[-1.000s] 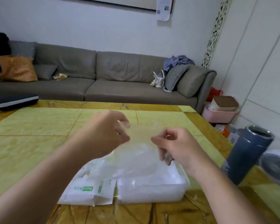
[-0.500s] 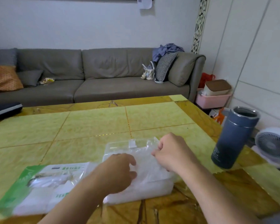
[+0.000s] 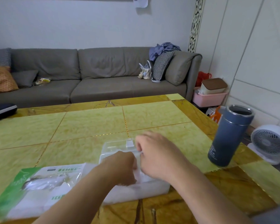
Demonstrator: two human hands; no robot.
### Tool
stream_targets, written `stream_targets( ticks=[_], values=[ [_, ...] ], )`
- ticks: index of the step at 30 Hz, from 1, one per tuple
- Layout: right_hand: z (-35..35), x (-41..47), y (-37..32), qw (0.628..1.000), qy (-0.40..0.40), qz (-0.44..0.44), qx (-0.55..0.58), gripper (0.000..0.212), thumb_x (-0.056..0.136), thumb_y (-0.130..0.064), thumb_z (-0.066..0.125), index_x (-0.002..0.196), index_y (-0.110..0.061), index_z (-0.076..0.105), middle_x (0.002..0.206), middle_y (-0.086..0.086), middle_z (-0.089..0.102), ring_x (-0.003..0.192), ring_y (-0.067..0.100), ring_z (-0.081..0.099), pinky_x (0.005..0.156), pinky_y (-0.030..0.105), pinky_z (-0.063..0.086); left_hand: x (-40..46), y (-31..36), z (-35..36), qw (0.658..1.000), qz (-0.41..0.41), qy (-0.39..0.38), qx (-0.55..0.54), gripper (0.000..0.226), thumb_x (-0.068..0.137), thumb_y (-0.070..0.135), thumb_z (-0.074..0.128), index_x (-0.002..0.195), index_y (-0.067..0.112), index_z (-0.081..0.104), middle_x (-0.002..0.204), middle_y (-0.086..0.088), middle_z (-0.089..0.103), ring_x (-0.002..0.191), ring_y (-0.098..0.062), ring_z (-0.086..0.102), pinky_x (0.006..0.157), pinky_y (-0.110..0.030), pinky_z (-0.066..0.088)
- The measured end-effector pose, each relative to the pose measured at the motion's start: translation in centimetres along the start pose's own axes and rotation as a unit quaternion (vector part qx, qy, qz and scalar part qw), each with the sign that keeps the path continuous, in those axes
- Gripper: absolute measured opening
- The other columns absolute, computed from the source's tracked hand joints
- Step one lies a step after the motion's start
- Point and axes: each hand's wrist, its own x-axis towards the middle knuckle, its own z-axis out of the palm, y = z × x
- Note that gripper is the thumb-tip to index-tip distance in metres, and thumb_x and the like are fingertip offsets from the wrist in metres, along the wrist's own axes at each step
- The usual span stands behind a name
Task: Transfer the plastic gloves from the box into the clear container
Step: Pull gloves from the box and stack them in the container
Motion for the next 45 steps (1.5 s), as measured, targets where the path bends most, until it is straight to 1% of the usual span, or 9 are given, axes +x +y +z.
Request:
stream_targets(
  ticks=[7, 11, 19, 22, 25, 30, 35, 40, 45],
  values=[
    [1.9, 0.5, 0.8, 0.987, -0.129, 0.06, -0.072, 0.035, 0.09, -0.019, 0.067, 0.065, -0.013, 0.044, 0.073, 0.002, 0.042, 0.055, 0.019, 0.041, 0.047, 0.027, 0.026, -1.0, -0.8, -1.3, 0.998, 0.043, -0.052, -0.005, 0.049, 0.08, 0.06, 0.073, 0.125, 0.041, 0.065, 0.112, 0.013, 0.071, 0.097, -0.012, 0.067, 0.09, -0.031, 0.056],
    [2.9, 2.2, 0.8, 0.972, -0.181, 0.113, -0.101, 0.036, 0.082, -0.019, 0.083, 0.069, -0.016, 0.049, 0.074, 0.001, 0.046, 0.057, 0.017, 0.043, 0.051, 0.028, 0.035, -2.0, -0.8, -2.9, 0.995, 0.046, -0.067, 0.06, 0.067, 0.087, 0.037, 0.078, 0.147, 0.034, 0.048, 0.138, 0.006, 0.056, 0.089, -0.01, 0.055, 0.084, -0.024, 0.047],
    [3.6, 4.3, 0.7, 0.936, -0.305, 0.113, -0.138, 0.027, 0.09, -0.023, 0.078, 0.077, -0.015, 0.056, 0.083, 0.002, 0.059, 0.065, 0.021, 0.056, 0.062, 0.034, 0.046, -1.8, 0.4, -3.3, 0.993, 0.013, -0.094, 0.074, 0.055, 0.092, 0.033, 0.072, 0.143, 0.023, 0.053, 0.12, -0.002, 0.069, 0.105, -0.021, 0.072, 0.077, -0.029, 0.056],
    [3.5, 4.4, 0.5, 0.927, -0.333, 0.105, -0.137, 0.019, 0.092, -0.015, 0.074, 0.079, -0.011, 0.06, 0.082, 0.004, 0.06, 0.074, 0.025, 0.062, 0.071, 0.036, 0.051, -1.3, 0.1, -3.6, 0.987, -0.006, -0.147, 0.058, 0.06, 0.092, 0.016, 0.072, 0.147, 0.02, 0.047, 0.108, -0.004, 0.073, 0.09, -0.017, 0.077, 0.07, -0.023, 0.053],
    [3.4, 4.4, 0.3, 0.921, -0.349, 0.103, -0.144, 0.01, 0.092, -0.009, 0.068, 0.083, -0.008, 0.063, 0.082, 0.006, 0.058, 0.075, 0.026, 0.06, 0.071, 0.036, 0.05, -0.4, 0.4, -2.4, 0.989, 0.009, -0.072, 0.126, 0.049, 0.085, 0.017, 0.078, 0.13, 0.016, 0.06, 0.116, -0.006, 0.068, 0.079, -0.017, 0.069, 0.069, -0.027, 0.05],
    [3.2, 3.7, 0.3, 0.93, -0.326, 0.103, -0.137, 0.036, 0.094, -0.01, 0.066, 0.129, -0.008, 0.064, 0.099, 0.007, 0.062, 0.084, 0.027, 0.06, 0.075, 0.035, 0.05, 0.9, -0.6, 0.5, 0.983, 0.083, -0.015, 0.161, 0.029, 0.087, 0.018, 0.07, 0.115, 0.015, 0.063, 0.105, -0.003, 0.069, 0.087, -0.022, 0.069, 0.066, -0.031, 0.051],
    [3.1, 3.5, 0.1, 0.925, -0.334, 0.108, -0.143, 0.025, 0.092, -0.005, 0.061, 0.117, -0.005, 0.066, 0.094, 0.008, 0.06, 0.083, 0.028, 0.061, 0.071, 0.035, 0.051, 0.0, -1.6, -0.8, 0.981, 0.083, -0.061, 0.163, 0.037, 0.088, 0.005, 0.059, 0.123, 0.015, 0.065, 0.099, -0.003, 0.07, 0.056, -0.012, 0.052, 0.046, -0.024, 0.043],
    [3.1, 3.5, 0.5, 0.932, -0.313, 0.137, -0.119, 0.028, 0.09, -0.01, 0.063, 0.117, -0.008, 0.07, 0.092, 0.005, 0.066, 0.072, 0.023, 0.062, 0.068, 0.031, 0.051, -2.8, -2.6, -2.8, 0.993, 0.11, -0.038, 0.023, 0.067, 0.091, -0.006, 0.048, 0.148, 0.03, 0.046, 0.122, 0.013, 0.065, 0.108, -0.01, 0.064, 0.095, -0.032, 0.056],
    [2.5, 1.3, 1.0, 0.968, -0.196, 0.143, -0.061, 0.04, 0.093, -0.008, 0.056, 0.13, -0.019, 0.069, 0.124, 0.007, 0.065, 0.091, 0.024, 0.075, 0.072, 0.032, 0.058, -5.8, -6.6, -2.8, 0.979, 0.108, 0.128, -0.118, 0.064, 0.093, -0.01, 0.043, 0.123, 0.044, 0.063, 0.107, 0.028, 0.064, 0.1, 0.012, 0.06, 0.092, -0.02, 0.054]
  ],
)
